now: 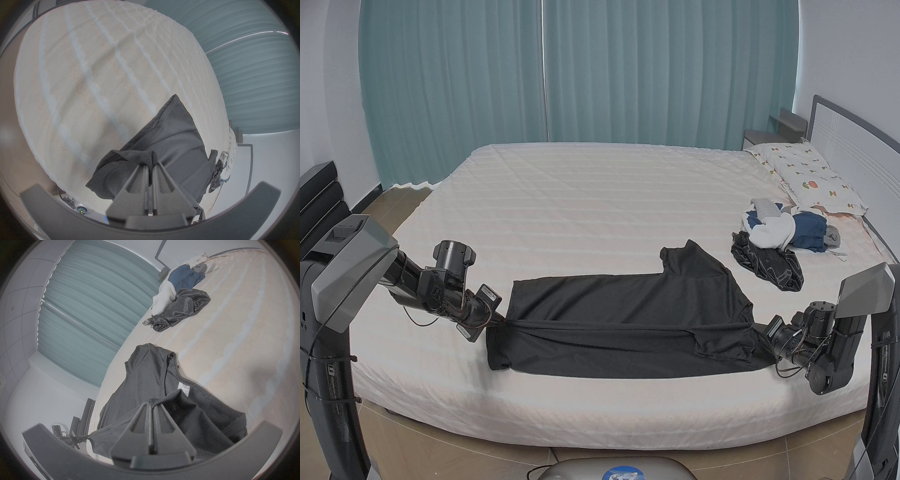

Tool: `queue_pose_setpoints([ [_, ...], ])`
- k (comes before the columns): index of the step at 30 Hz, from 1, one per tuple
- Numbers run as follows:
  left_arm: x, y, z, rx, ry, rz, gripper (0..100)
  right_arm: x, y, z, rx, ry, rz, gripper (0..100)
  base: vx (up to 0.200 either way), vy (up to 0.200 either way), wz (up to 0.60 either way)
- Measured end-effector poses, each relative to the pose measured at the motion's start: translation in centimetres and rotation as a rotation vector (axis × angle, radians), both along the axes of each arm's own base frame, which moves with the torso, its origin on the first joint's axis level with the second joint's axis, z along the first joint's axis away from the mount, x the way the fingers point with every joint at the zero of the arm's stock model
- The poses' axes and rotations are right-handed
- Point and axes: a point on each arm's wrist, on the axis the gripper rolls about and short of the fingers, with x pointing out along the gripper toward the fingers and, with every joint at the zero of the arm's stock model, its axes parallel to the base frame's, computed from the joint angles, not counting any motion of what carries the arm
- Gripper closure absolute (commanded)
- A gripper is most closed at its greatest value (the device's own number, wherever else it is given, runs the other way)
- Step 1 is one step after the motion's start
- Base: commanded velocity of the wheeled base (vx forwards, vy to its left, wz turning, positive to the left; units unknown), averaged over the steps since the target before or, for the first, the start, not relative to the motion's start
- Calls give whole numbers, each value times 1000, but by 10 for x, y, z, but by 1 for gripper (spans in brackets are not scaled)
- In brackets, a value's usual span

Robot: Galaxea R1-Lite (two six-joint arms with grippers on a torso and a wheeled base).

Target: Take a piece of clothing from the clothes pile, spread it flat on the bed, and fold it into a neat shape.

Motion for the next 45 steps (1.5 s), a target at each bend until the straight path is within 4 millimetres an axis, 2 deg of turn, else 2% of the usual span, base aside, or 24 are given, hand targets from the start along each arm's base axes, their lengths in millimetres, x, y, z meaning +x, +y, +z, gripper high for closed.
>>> queue_pose_setpoints([
  [5, 0, 0, 0, -1, 0, 0, 100, 1, 0, 0, -1, -3, -1, 100, 0, 0, 0],
  [6, 0, 0, 0, -1, 0, 0, 0, 1, 0, 0, -1, -4, -1, 100, 0, 0, 0],
  [8, 0, 0, 0, -1, 0, -1, 0, 1, 0, 0, -2, -3, 0, 100, 0, 0, 0],
  [9, 0, 0, 0, -1, 0, 0, 0, 1, 0, 0, -2, -3, 0, 0, 0, 0, 0],
  [20, -1, 2, 3, -36, -17, -2, 0, -1, 2, 1, 28, 9, -6, 0, 0, 0, 0],
  [22, -2, 5, 4, -66, -31, -7, 0, -7, 4, 5, 82, 34, -22, 0, 0, 0, 0],
  [27, -9, 14, 7, -139, -54, -12, 0, -35, 9, 25, 305, 132, -89, 0, 0, 0, 0],
  [31, -16, 21, 11, -185, -69, -13, 0, -54, 12, 42, 391, 160, -96, 0, 0, 0, 0],
  [36, -21, 27, 17, -219, -73, -16, 0, -61, 14, 54, 397, 139, -83, 0, 0, 0, 0],
  [45, -30, 37, 28, -317, -69, -42, 0, -64, 16, 60, 389, 122, -72, 0, 0, 0, 0],
])
